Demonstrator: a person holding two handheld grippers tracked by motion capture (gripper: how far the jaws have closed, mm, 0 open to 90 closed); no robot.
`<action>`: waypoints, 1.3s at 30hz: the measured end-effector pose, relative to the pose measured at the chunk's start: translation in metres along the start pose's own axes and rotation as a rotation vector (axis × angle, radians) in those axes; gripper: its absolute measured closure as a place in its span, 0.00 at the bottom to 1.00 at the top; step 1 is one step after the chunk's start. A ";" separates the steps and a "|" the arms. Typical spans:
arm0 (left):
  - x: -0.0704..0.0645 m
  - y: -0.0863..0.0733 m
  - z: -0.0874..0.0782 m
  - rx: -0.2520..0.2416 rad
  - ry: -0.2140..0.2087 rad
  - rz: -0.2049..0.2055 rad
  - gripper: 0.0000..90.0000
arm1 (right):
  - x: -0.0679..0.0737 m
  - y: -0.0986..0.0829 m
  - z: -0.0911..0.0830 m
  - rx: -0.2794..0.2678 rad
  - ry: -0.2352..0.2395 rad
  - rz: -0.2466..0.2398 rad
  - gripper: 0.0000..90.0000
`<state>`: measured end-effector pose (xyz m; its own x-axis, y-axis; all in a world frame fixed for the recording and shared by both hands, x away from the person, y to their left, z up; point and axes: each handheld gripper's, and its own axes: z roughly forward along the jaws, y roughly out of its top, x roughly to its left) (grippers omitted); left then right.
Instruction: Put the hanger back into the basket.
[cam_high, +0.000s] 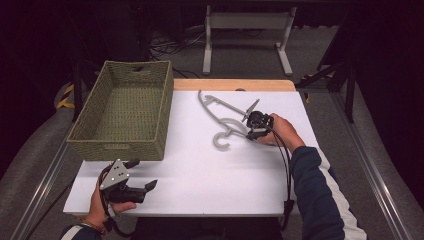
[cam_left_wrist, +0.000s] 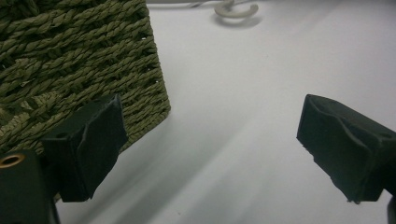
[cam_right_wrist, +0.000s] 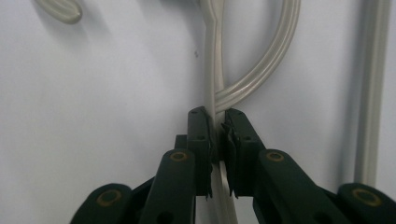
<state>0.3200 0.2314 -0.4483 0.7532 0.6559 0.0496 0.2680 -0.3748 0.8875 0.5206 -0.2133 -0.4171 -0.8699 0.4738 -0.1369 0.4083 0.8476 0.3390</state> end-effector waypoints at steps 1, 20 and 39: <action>0.000 0.000 0.000 0.000 0.000 0.000 0.10 | 0.000 0.000 0.000 0.000 0.000 0.000 0.91; 0.002 0.000 -0.004 -0.009 0.037 -0.001 0.09 | 0.007 -0.035 -0.065 -0.600 0.002 0.364 0.92; 0.005 -0.002 -0.010 -0.022 0.074 -0.009 0.09 | 0.033 -0.027 -0.098 -0.808 -0.016 0.386 0.92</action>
<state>0.3178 0.2418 -0.4452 0.7038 0.7064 0.0747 0.2608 -0.3548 0.8978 0.4536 -0.2441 -0.3398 -0.7060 0.6994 0.1115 0.3469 0.2043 0.9154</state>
